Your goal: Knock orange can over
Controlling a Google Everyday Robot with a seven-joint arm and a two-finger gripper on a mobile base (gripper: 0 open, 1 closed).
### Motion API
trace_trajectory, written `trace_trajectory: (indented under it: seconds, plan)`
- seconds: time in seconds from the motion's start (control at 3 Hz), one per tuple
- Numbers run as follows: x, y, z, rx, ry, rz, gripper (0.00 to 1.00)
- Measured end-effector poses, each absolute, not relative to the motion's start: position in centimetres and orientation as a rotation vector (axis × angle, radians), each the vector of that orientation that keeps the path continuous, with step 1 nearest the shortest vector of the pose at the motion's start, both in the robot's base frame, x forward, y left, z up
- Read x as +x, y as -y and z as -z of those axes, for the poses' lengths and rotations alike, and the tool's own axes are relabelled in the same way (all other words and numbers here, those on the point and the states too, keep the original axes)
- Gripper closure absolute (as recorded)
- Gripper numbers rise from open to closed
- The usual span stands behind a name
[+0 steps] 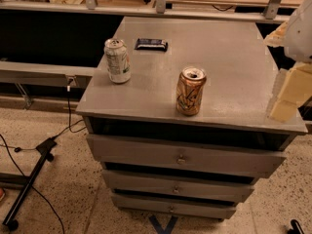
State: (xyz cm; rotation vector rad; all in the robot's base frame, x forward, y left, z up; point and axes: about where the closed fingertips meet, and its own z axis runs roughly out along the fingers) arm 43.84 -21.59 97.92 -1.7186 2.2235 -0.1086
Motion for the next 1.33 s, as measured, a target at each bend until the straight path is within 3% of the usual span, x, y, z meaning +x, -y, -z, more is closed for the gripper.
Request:
trace_trajectory:
  seconds: [0.33,0.67,1.0,1.33]
  plan:
    - [43.9,21.6,-97.9,-1.719,-2.223,0.108,0.0]
    - [45.7,20.0,-97.2,-1.729,-2.15,-0.026,0.0]
    - [48.6,16.3,-95.4,-1.731,-1.977,-0.245,0.0]
    - [50.4,12.9,-95.1,-1.763,-1.811,-0.315,0.0]
